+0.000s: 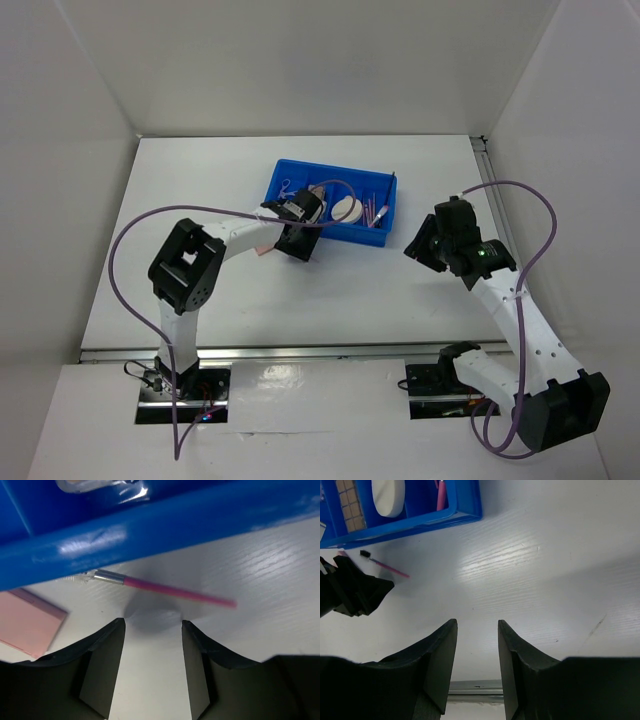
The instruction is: Organize the makeup
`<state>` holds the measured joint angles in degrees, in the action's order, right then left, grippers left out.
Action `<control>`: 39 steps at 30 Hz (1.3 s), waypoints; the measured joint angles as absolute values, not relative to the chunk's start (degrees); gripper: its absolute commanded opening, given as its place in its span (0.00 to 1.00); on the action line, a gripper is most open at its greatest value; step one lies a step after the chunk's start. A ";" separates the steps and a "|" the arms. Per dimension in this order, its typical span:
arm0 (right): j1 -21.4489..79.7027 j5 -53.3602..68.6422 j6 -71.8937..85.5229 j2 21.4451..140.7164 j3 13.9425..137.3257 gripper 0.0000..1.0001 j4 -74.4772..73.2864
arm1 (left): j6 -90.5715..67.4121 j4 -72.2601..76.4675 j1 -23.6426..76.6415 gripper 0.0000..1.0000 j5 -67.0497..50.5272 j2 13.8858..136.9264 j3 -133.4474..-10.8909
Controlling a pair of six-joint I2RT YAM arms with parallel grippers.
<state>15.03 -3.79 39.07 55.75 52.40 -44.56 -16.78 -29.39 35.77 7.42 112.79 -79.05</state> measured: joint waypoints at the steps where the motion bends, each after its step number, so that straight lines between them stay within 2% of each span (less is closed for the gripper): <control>1: 15.03 -3.75 39.07 55.75 52.40 0.46 -44.58 | -16.60 -29.08 35.77 0.60 7.68 112.79 -79.13; 9: 15.03 -3.62 39.05 55.75 52.36 0.46 -44.58 | -16.01 -28.49 35.70 0.53 8.73 113.16 -79.42; 14: 15.03 -3.36 38.68 55.75 52.34 0.44 -44.25 | -16.95 -28.91 35.70 0.62 8.75 112.84 -79.42; 19: 15.90 0.91 34.92 58.17 52.47 0.39 -41.39 | -19.66 -31.53 35.70 0.61 8.49 107.35 -77.93; 25: 29.12 3.31 25.87 73.23 59.18 0.45 -38.02 | -23.27 -34.59 32.97 0.54 7.70 91.83 -71.79; 29: 39.48 1.10 20.64 84.68 67.72 0.58 -35.48 | -27.83 -35.77 23.99 0.56 7.66 82.78 -67.99; 33: 45.36 0.71 17.15 94.63 74.59 0.61 -31.77 | -33.39 -37.58 13.61 0.61 7.70 80.09 -65.95; 39: 46.52 -0.73 15.51 108.03 82.08 0.61 -27.94 | -37.01 -41.10 4.54 0.63 5.63 80.05 -65.67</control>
<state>46.52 -0.73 15.51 108.03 82.08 -27.94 -37.01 -41.10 4.54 5.63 80.05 -65.67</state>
